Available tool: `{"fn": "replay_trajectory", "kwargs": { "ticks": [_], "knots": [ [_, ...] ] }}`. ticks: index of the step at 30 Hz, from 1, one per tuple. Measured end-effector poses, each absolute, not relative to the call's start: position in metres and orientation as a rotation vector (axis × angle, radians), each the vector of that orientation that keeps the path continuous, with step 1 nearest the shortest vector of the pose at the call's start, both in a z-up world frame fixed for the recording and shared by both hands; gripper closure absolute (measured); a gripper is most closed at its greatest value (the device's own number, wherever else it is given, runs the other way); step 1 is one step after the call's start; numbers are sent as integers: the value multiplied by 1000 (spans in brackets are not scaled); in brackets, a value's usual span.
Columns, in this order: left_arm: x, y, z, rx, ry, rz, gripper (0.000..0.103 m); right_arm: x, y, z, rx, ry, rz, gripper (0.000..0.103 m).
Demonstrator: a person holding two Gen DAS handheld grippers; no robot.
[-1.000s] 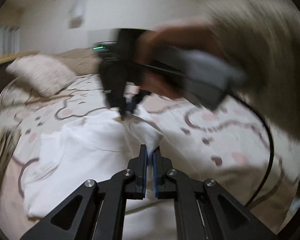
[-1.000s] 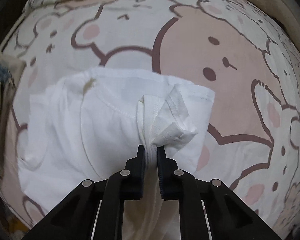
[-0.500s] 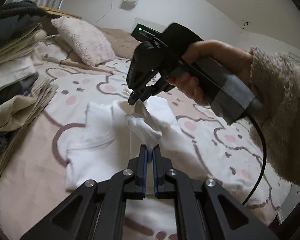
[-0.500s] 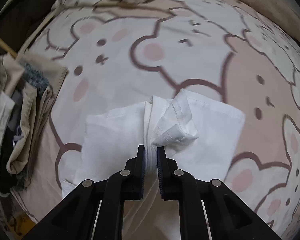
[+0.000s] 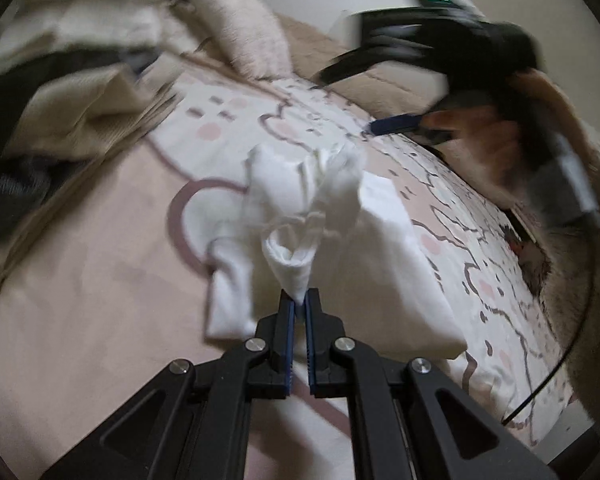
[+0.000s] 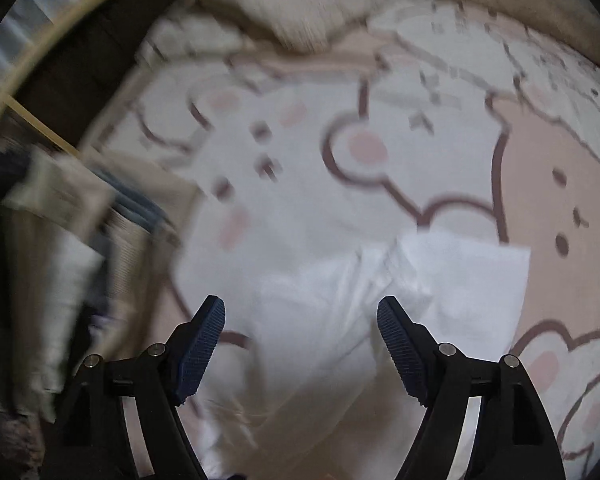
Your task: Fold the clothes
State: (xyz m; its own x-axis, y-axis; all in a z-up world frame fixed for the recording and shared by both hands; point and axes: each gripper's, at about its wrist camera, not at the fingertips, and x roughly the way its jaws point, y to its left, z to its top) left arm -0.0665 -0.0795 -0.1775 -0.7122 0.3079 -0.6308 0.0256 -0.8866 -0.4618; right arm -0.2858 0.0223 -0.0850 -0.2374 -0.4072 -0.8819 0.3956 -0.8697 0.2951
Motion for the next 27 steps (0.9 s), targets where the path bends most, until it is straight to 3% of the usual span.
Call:
{"fn": "replay_trajectory", "kwargs": {
  "ticks": [3,10,15,18,20,22,27],
  "knots": [
    [-66,-88,-184,-1146,-742,2658,97,-288,44,-82,1554,-125,-2157,25],
    [-56,-87,-185,-1138,-728,2660,97,-304,59,-145,1761,-478,-2007,25],
    [-52,-90,-183,-1137,-721,2658,97,-305,22,-149,1699,-571,-1841,24],
    [-45,-89,-168,-1093,-609,2708,97,-295,6,-133,1563,-607,-1724,25],
    [-40,-90,-154,-1045,-515,2745,88,-286,11,-114,1497,-587,-1767,24],
    [-38,-92,-137,-985,-436,2771,41,-279,31,-104,1464,-597,-1822,24],
    [-64,-77,-129,-1001,-328,2712,39,-258,96,-110,1424,-713,-1938,24]
  ]
}}
